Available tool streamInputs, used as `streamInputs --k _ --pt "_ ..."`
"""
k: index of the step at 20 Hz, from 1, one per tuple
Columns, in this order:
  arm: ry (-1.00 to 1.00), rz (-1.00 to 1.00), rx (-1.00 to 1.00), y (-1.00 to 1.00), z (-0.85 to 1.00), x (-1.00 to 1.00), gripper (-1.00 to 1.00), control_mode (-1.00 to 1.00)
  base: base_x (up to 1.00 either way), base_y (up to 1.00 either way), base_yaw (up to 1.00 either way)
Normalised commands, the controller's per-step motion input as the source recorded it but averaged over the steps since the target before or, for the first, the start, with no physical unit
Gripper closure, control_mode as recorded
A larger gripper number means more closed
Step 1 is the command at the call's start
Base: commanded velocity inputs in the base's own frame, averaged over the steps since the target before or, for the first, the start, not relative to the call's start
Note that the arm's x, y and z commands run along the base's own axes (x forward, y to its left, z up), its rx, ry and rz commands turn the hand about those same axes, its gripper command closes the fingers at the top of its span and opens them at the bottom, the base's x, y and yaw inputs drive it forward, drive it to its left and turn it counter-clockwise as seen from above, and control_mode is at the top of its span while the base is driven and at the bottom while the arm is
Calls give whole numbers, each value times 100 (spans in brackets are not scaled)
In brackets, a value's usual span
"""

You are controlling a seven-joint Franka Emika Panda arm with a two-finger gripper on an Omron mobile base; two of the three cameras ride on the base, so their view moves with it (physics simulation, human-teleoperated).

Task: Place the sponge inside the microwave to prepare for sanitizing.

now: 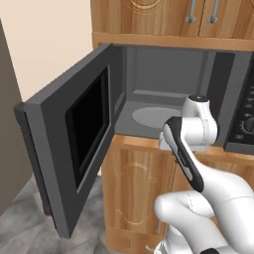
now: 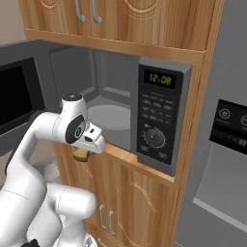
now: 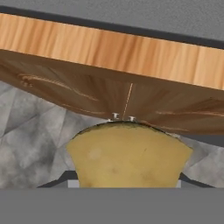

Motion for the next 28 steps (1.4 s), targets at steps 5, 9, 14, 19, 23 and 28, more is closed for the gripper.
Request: streamInputs --k 5,9,14,19,23,28 --pt "0 0 0 0 0 0 100 100 27 5 0" --pt "0 0 0 0 0 0 100 100 22 20 0" --pt "0 0 0 0 0 0 100 100 15 15 0" --pt "-1 0 0 0 0 0 100 -100 1 3 0" --pt "-14 0 -4 1 8 0 100 -100 0 0 0" --pt "-22 0 -8 0 22 0 100 -100 0 0 0"
